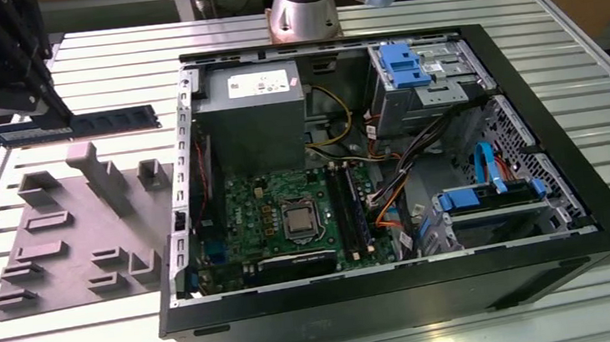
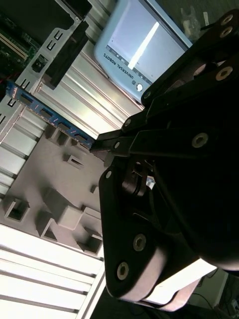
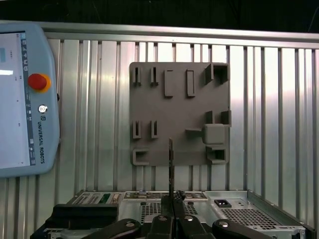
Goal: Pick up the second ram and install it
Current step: 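Pick up the second ram and move it above second insertion slot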
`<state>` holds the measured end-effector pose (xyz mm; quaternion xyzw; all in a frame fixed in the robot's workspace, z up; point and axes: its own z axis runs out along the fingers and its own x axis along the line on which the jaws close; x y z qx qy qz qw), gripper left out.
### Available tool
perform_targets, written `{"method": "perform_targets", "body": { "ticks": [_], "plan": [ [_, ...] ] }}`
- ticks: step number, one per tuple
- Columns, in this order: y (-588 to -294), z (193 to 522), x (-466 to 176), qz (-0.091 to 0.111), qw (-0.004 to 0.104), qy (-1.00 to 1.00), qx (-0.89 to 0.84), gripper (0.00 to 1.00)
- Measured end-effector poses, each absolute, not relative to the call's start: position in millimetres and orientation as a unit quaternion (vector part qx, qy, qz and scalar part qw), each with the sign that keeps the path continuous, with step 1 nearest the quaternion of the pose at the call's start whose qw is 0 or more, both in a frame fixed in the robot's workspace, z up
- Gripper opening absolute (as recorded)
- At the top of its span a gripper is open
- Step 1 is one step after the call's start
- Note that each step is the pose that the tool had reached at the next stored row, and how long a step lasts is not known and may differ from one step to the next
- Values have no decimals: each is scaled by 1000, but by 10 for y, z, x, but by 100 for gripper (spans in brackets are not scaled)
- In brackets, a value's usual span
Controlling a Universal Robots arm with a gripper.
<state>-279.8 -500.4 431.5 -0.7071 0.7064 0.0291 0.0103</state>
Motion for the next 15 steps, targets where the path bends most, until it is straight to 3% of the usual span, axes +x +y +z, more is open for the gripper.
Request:
{"method": "perform_targets", "body": {
  "ticks": [15],
  "plan": [
    [-5004,4309,-2537,29,10,706,-707,11]
  ]
}}
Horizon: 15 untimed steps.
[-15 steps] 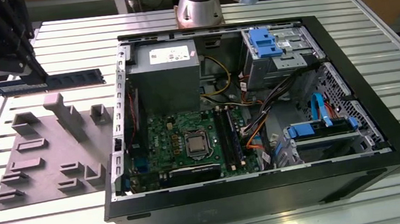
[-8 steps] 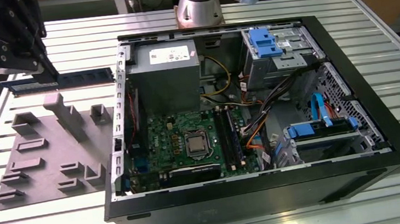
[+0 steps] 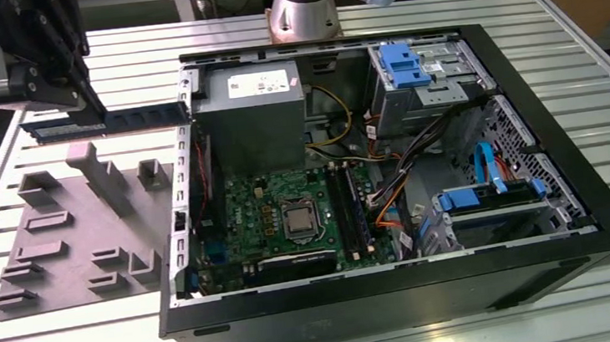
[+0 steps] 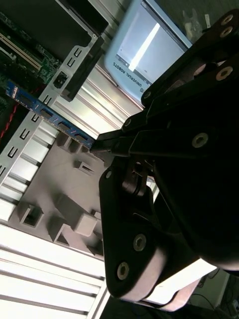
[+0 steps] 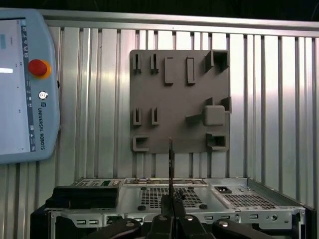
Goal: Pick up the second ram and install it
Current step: 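Pick up the second ram and move it above second insertion slot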
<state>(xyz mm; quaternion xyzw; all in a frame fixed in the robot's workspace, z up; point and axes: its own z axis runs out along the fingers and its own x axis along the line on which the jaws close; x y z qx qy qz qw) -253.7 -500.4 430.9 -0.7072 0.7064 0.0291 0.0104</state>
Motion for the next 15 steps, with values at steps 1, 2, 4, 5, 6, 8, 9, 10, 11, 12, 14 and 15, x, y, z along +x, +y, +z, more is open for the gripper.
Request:
{"method": "perform_targets", "body": {
  "ticks": [1,2,4,5,6,8,9,10,11,12,14,15],
  "plan": [
    [-5004,4307,-2522,29,10,706,-707,11],
    [-5004,4306,-2507,29,10,706,-707,11],
    [-5004,4305,-2473,29,10,706,-707,11],
    [-5004,4305,-2455,29,10,706,-707,11],
    [-5005,4304,-2435,29,10,706,-707,11],
    [-5005,4303,-2378,29,10,706,-707,11],
    [-5005,4302,-2358,29,10,706,-707,11],
    [-5004,4302,-2338,29,10,706,-707,11],
    [-5004,4301,-2319,29,10,706,-707,11],
    [-5004,4301,-2300,29,10,706,-707,11],
    [-5004,4300,-2264,29,10,706,-707,11],
    [-5004,4300,-2246,29,10,706,-707,11]
  ]
}}
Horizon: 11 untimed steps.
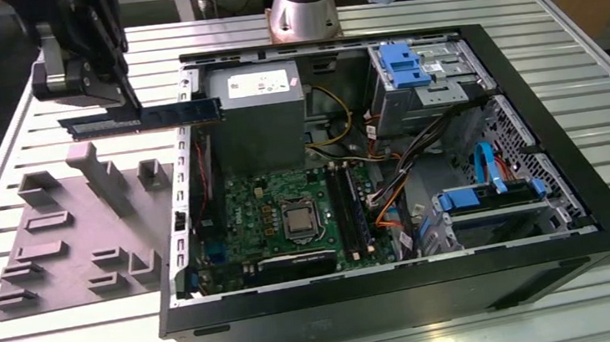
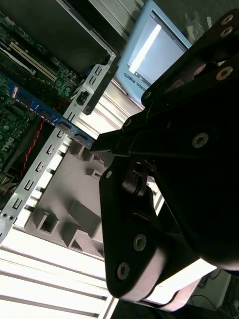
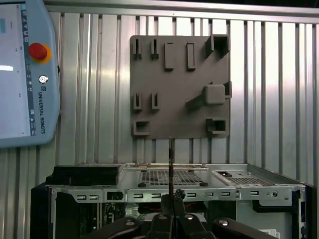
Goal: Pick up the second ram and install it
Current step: 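Pick up the second ram and move it above second insertion slot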
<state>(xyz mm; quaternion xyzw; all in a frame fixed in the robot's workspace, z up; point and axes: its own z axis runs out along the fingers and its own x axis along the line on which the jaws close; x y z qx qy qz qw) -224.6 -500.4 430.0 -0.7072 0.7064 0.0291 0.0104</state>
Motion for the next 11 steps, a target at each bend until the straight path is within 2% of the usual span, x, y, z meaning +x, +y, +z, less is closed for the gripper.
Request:
{"method": "perform_targets", "body": {
  "ticks": [11],
  "plan": [
    [-5004,4296,-2090,29,10,706,-707,11]
  ]
}}
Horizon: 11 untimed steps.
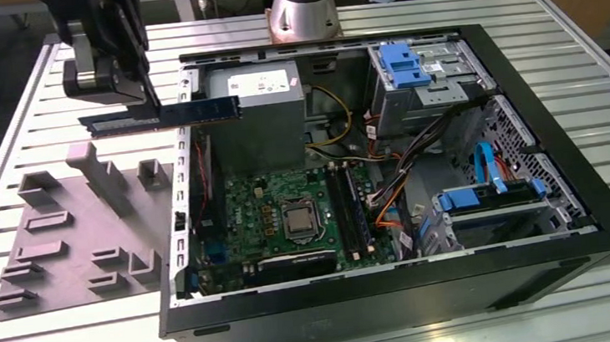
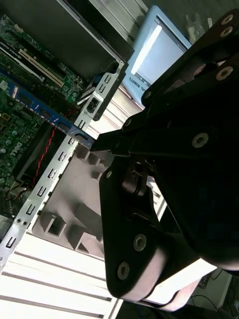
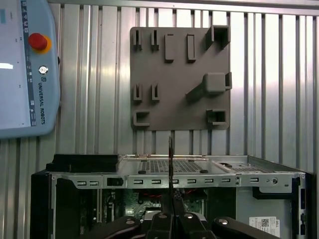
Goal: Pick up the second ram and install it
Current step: 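Pick up the second ram and move it above second insertion slot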
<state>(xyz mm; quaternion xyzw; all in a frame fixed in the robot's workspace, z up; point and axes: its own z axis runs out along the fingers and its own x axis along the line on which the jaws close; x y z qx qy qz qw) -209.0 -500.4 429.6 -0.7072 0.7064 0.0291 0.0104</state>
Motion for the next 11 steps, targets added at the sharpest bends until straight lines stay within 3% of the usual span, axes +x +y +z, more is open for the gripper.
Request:
{"method": "perform_targets", "body": {
  "ticks": [11],
  "plan": [
    [-5005,4293,-2024,29,10,706,-707,11]
  ]
}}
